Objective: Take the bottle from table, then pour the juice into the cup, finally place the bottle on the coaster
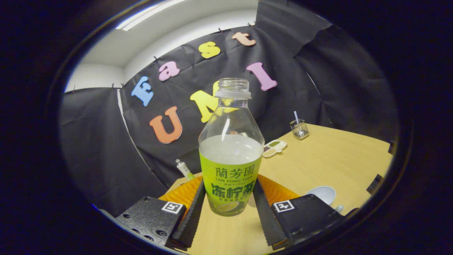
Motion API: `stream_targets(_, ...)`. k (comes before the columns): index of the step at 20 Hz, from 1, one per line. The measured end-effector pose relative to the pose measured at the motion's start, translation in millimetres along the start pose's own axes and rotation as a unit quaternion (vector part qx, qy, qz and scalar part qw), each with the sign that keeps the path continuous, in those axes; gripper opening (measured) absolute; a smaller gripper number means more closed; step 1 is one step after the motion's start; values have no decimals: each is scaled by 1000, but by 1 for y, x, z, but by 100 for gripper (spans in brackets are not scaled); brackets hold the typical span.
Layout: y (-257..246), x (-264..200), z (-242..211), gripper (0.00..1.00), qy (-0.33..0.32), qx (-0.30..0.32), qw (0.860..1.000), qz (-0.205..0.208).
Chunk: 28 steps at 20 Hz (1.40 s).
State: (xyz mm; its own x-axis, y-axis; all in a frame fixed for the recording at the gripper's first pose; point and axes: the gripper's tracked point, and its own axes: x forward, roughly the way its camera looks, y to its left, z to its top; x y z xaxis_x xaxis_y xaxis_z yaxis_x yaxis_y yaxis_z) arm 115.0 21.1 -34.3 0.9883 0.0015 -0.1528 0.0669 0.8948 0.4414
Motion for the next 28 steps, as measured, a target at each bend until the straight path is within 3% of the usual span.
stream_targets(4,-14,19,-4,78,6,-72,997,-32)
stream_targets(18,-37,88,-17,79,13,-190,976,-104)
stream_targets(23,-44,119,-28,79,31,-232,967,-105)
stream_targets(28,-41,143,-56,79,60,-228,968,-84)
